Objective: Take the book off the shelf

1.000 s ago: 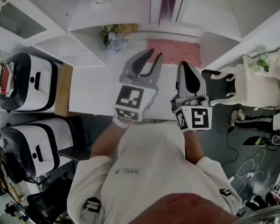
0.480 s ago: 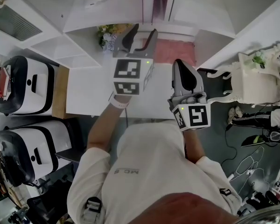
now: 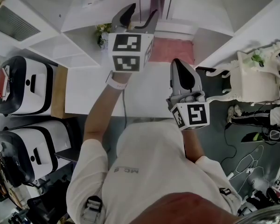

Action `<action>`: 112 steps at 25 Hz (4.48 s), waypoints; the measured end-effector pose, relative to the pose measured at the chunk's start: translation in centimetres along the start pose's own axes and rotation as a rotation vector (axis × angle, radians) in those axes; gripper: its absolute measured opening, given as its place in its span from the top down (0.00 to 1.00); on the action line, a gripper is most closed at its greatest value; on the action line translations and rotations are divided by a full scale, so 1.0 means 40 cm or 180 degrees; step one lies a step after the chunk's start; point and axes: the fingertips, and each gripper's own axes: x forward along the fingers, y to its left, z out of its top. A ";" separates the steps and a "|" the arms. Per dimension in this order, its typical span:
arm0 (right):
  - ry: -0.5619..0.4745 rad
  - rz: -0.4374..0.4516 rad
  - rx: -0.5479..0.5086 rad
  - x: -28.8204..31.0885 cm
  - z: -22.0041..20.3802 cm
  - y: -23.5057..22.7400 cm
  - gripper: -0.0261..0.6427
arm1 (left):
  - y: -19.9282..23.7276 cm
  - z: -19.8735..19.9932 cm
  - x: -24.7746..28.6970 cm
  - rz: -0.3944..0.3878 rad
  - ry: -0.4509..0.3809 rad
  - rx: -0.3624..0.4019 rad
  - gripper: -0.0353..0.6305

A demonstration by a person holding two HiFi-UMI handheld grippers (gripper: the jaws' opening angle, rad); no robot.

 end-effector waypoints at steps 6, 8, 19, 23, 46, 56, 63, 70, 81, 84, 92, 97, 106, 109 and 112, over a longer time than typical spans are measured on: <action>-0.0004 0.0013 0.0014 -0.002 0.001 0.005 0.96 | 0.007 -0.004 0.053 0.0104 0.0048 0.0063 0.56; -0.0002 0.0007 0.0016 -0.003 0.001 0.004 0.96 | 0.012 0.002 0.064 0.0133 0.0024 0.0073 0.60; 0.0011 -0.0050 0.0088 -0.013 -0.010 -0.002 0.96 | 0.065 -0.017 0.082 0.0292 0.0081 0.0000 0.72; 0.0001 -0.0060 0.0098 -0.016 -0.006 -0.002 0.96 | 0.061 -0.012 0.063 0.0290 0.0044 0.0036 0.72; 0.0139 -0.0106 0.0249 -0.034 -0.060 0.027 0.96 | 0.020 -0.028 -0.224 0.0253 -0.0197 -0.0134 0.73; 0.0227 -0.0055 0.0306 -0.025 -0.092 0.050 0.96 | -0.020 -0.067 -0.303 0.0284 -0.0192 -0.0027 0.73; 0.0287 -0.0038 0.0329 -0.030 -0.105 0.053 0.96 | -0.034 -0.135 -0.330 0.0380 -0.0093 -0.0028 0.73; 0.0367 -0.0047 0.0375 -0.056 -0.155 0.080 0.96 | -0.054 -0.256 -0.386 0.0392 0.0114 -0.0038 0.73; 0.0450 -0.0030 0.0363 -0.047 -0.167 0.067 0.96 | -0.096 -0.306 -0.446 0.0445 -0.0003 -0.0140 0.73; 0.0501 -0.0035 0.0355 -0.059 -0.188 0.063 0.96 | -0.103 -0.347 -0.474 0.0444 0.0108 -0.0264 0.73; 0.0712 -0.0044 0.0306 -0.086 -0.250 0.060 0.96 | -0.107 -0.544 -0.517 0.0337 0.0815 -0.0493 0.73; 0.0842 -0.0047 0.0211 -0.109 -0.306 0.026 0.97 | -0.116 -0.624 -0.524 0.0352 0.1066 -0.0654 0.73; 0.1036 -0.0107 0.0220 -0.183 -0.398 -0.026 0.96 | -0.130 -0.728 -0.541 0.0324 0.1380 -0.0772 0.73; 0.1089 -0.0129 0.0229 -0.189 -0.421 -0.044 0.96 | -0.138 -0.756 -0.538 0.0312 0.1468 -0.0810 0.73; 0.1120 -0.0149 0.0290 -0.195 -0.435 -0.066 0.97 | -0.160 -0.783 -0.526 0.0284 0.1563 -0.0850 0.73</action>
